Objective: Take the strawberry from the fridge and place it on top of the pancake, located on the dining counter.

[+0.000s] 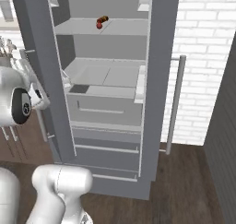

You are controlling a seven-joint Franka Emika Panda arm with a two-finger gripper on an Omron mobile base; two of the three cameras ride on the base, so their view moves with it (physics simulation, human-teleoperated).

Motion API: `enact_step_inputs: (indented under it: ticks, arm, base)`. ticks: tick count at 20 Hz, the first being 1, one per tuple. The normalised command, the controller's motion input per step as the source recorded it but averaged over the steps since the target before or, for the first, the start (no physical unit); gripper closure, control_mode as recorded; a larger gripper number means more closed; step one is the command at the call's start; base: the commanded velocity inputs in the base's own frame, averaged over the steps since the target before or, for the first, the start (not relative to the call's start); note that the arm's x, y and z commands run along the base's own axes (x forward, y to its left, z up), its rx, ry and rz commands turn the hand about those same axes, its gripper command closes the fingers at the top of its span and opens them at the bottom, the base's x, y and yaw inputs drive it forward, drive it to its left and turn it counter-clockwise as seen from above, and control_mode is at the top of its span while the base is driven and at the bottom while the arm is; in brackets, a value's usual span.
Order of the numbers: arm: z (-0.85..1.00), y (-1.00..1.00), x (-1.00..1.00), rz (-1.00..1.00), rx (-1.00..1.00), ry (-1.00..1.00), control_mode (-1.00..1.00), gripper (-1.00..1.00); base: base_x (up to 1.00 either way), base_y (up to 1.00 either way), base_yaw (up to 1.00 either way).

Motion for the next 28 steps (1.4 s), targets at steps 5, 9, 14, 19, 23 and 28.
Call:
enact_step_inputs:
  ticks: [5,9,14,19,23,28]
  arm:
    - [0.04,-0.94,0.09,0.18,0.89,0.09,-1.0,-1.0]
    - [0.0,-0.49,0.24,0.21,0.74,0.07,-1.0,-1.0]
    - [0.0,0.0,0.65,0.2,0.27,0.31,-1.0,-1.0]
    - [-0.01,0.0,0.74,0.18,0.1,0.41,-1.0,-1.0]
    - [-0.06,0.0,0.69,0.16,0.17,0.24,-1.0,-1.0]
    - [-0.17,0.09,0.34,0.16,0.09,0.05,-1.0,-1.0]
  base:
    - [0.0,0.0,0.0]
    - [0.0,0.0,0.0]
    - [0.0,0.0,0.0]
    - [0.0,0.0,0.0]
    - [0.0,0.0,0.0]
    - [0.0,0.0,0.0]
